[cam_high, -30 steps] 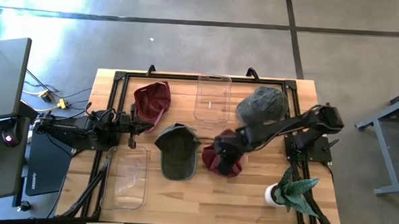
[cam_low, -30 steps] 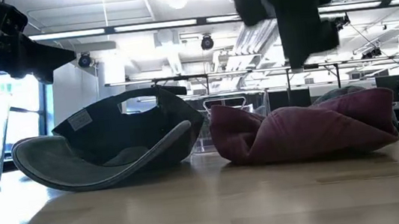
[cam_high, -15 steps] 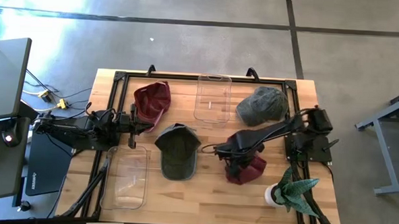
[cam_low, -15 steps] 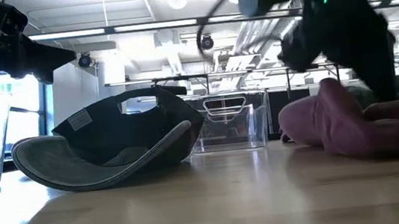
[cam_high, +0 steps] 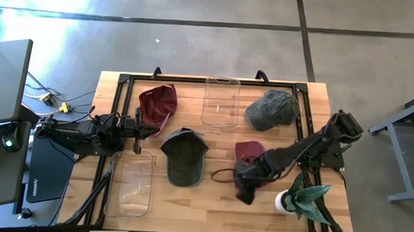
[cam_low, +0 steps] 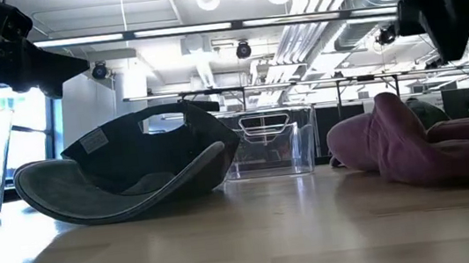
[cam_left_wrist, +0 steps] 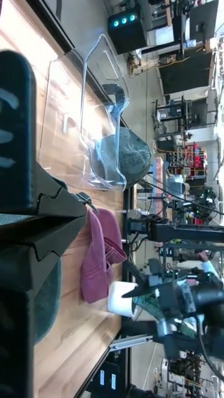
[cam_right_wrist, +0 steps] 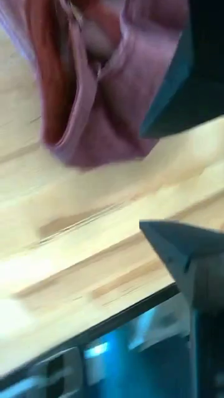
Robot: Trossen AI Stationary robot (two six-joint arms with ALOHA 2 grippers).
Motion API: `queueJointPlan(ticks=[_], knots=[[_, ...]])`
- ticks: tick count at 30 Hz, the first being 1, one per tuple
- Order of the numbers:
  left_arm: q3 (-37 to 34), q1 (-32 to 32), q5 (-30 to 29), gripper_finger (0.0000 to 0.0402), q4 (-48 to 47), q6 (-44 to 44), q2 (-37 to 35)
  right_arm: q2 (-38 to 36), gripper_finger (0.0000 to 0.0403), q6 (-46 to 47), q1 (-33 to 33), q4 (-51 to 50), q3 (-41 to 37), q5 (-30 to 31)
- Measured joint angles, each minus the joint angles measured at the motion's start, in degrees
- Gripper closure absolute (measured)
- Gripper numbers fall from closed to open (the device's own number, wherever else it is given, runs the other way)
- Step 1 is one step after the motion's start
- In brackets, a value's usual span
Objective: Pick & Place hat
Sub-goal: Put the bottom maroon cap into the top transparent bin
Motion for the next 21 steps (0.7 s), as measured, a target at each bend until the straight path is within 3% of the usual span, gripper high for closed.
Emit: queueJointPlan(ticks=[2,5,11,15,19,21], knots=[[0.0,0.0,0.0,0.0401,0.0,0.0,0.01,2.23,0.0135,10.78,0.82,0.7,0.0,3.61],[0.0,-0.02,0.0,0.0401,0.0,0.0,0.01,5.69,0.0123,18.85,1.22,0.96,-0.02,6.89],[0.0,0.0,0.0,0.0401,-0.01,-0.01,0.01,11.42,0.0152,25.8,0.81,2.82,-0.02,14.48],[0.0,-0.02,0.0,0.0401,0.0,0.0,0.01,12.81,0.023,26.48,-0.63,2.92,-0.04,16.73],[0.0,-0.01,-0.01,0.0401,-0.01,-0.01,0.01,9.3,0.0364,20.88,-2.56,3.59,1.09,16.96],[0.0,-0.01,0.0,0.0401,0.0,0.0,0.01,6.21,0.0386,17.16,-3.52,3.96,1.96,16.74]])
